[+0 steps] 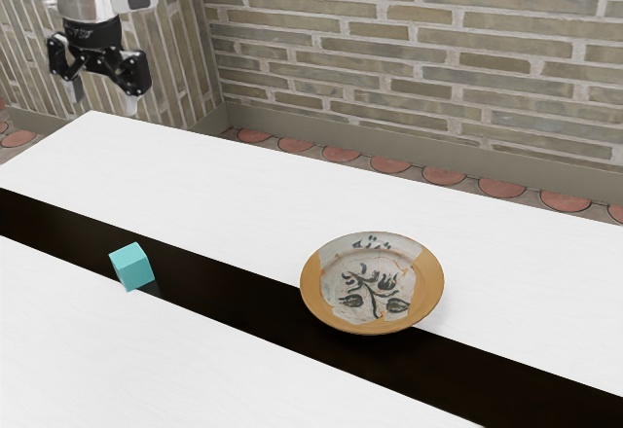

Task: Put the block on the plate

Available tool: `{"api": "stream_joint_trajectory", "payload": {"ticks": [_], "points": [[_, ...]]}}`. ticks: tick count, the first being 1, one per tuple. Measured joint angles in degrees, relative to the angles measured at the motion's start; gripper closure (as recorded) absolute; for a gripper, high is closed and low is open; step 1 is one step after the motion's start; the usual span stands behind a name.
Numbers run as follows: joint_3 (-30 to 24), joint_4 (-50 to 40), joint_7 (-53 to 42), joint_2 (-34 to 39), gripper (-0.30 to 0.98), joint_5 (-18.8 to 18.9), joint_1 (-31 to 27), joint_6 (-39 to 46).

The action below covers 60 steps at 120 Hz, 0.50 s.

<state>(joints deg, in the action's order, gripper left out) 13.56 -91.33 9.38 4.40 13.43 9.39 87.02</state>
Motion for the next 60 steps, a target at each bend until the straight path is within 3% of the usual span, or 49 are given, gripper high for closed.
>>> {"api": "stream_joint_trajectory", "payload": {"ticks": [19,37,60], "points": [[-0.48,-0.1,2.17,0.09,0.0,0.57,1.04,0.08],[-0.24,-7.55,3.91,-1.22,0.0,0.55,-3.13,4.16],[2.71,-20.64,12.48,-2.33,0.0,-7.09,-5.75,14.38]]}}
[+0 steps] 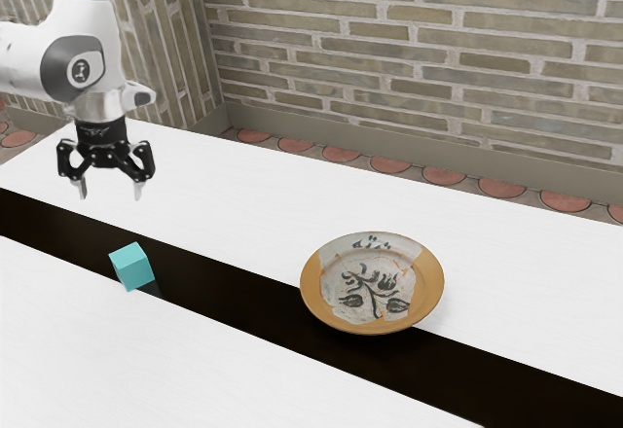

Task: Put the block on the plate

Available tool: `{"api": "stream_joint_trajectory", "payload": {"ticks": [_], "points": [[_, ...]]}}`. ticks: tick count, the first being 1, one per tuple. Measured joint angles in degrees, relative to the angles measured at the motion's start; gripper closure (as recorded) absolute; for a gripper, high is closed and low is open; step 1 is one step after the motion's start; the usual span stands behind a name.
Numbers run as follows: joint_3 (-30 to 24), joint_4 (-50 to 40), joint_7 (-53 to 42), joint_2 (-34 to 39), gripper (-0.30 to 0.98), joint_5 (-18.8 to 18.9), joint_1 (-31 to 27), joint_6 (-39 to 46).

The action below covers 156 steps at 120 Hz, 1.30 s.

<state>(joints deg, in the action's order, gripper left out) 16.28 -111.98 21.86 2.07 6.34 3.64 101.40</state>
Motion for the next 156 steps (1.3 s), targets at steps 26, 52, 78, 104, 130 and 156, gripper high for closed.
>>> {"api": "stream_joint_trajectory", "payload": {"ticks": [26,52,78,104,130,156], "points": [[1.47,-8.17,9.47,-4.73,0.0,-3.86,-3.54,11.55],[4.09,-5.71,15.2,-12.49,0.0,-8.61,-2.04,17.64],[6.28,-2.83,18.47,-17.45,0.0,-12.53,-2.63,21.02],[6.31,-0.72,18.21,-21.15,0.0,-13.78,-4.32,22.23],[5.92,0.29,17.09,-23.15,0.0,-14.12,-4.59,22.66],[5.87,0.4,16.26,-24.44,0.0,-14.22,-4.6,22.89]]}}
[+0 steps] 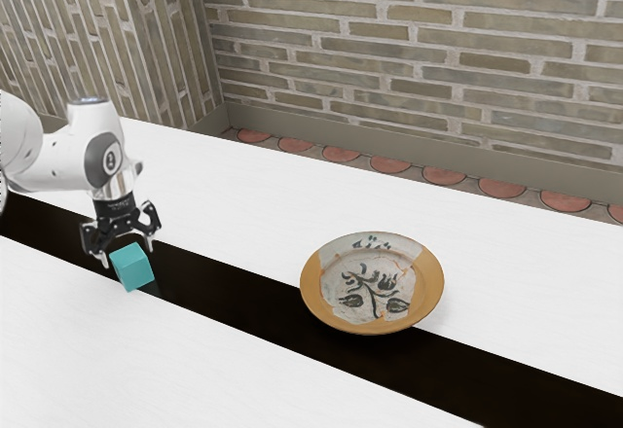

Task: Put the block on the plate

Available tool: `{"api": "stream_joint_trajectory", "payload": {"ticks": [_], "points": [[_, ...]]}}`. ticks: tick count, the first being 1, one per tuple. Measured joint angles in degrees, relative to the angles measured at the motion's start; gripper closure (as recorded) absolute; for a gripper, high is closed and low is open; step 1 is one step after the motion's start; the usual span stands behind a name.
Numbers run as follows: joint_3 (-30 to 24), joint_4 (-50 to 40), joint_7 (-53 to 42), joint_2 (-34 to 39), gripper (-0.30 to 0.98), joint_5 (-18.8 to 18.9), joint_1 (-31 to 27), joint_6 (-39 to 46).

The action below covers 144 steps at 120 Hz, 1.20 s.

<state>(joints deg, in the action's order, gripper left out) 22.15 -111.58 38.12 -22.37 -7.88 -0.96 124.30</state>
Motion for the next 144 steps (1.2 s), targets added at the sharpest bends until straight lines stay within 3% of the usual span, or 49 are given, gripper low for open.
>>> {"api": "stream_joint_trajectory", "payload": {"ticks": [69,103,126,144], "points": [[-0.09,-0.15,-1.32,-2.35,0.0,-0.73,0.0,2.7],[-0.09,-0.12,-1.74,-2.27,0.23,-2.25,0.0,2.93],[-0.01,-0.12,-1.8,-1.76,0.28,-2.55,0.15,2.81],[0.02,-0.26,-1.52,3.04,0.29,-2.51,3.34,2.22]]}}
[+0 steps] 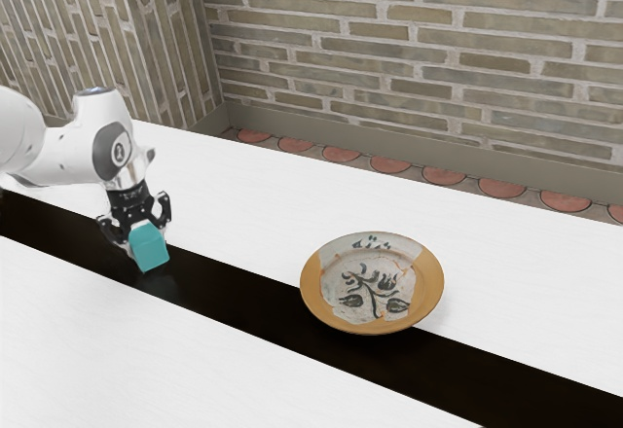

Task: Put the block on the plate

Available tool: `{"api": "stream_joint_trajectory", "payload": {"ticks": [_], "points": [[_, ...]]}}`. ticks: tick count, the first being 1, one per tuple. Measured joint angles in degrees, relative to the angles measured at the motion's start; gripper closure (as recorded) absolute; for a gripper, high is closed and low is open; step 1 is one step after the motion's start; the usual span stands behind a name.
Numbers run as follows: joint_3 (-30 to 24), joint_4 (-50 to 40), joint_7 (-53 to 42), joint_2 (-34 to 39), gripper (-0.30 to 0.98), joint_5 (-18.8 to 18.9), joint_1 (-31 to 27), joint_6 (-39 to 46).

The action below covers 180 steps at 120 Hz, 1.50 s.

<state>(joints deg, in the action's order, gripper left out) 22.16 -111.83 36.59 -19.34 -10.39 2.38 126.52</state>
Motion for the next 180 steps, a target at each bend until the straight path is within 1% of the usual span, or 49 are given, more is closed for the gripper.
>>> {"api": "stream_joint_trajectory", "payload": {"ticks": [9,21,33,41,45,50,56,68,78,91,109,127,149,162,180], "points": [[-0.42,0.4,0.63,2.93,0.29,0.07,2.79,-0.18],[-4.87,4.26,2.18,3.85,0.29,0.24,4.2,-0.31],[-11.54,8.43,4.51,2.92,0.28,0.56,4.33,-0.38],[-17.02,9.92,6.9,2.79,0.28,1.61,4.34,-0.4],[-20.29,10.34,8.34,2.85,0.28,2.4,3.74,-0.42],[-25.79,10.62,10.35,2.85,0.28,3.95,1.37,-0.41],[-30.18,11.28,12.83,2.29,0.28,5.68,-0.03,-0.31],[-34.95,13.1,17.64,0.51,0.27,7.93,-0.89,-0.11],[-37.23,13.38,21.55,-0.3,0.27,9.39,-0.99,0.09],[-38.82,14.09,26.12,-2.01,0.27,10.27,-1.04,0.32],[-39.38,14.17,31.44,-3.23,0.27,10.55,-1.04,0.59],[-40.75,14.02,35.6,-3.5,0.13,10.73,-0.97,1.29],[-40.55,13.96,39.2,-1.84,0.06,10.6,-0.9,1.52],[-36.29,14.0,36.78,-0.92,0.03,10.49,-0.61,1.18],[-30.49,14.15,26.95,0.59,0.02,10.92,0.7,-1.13]]}}
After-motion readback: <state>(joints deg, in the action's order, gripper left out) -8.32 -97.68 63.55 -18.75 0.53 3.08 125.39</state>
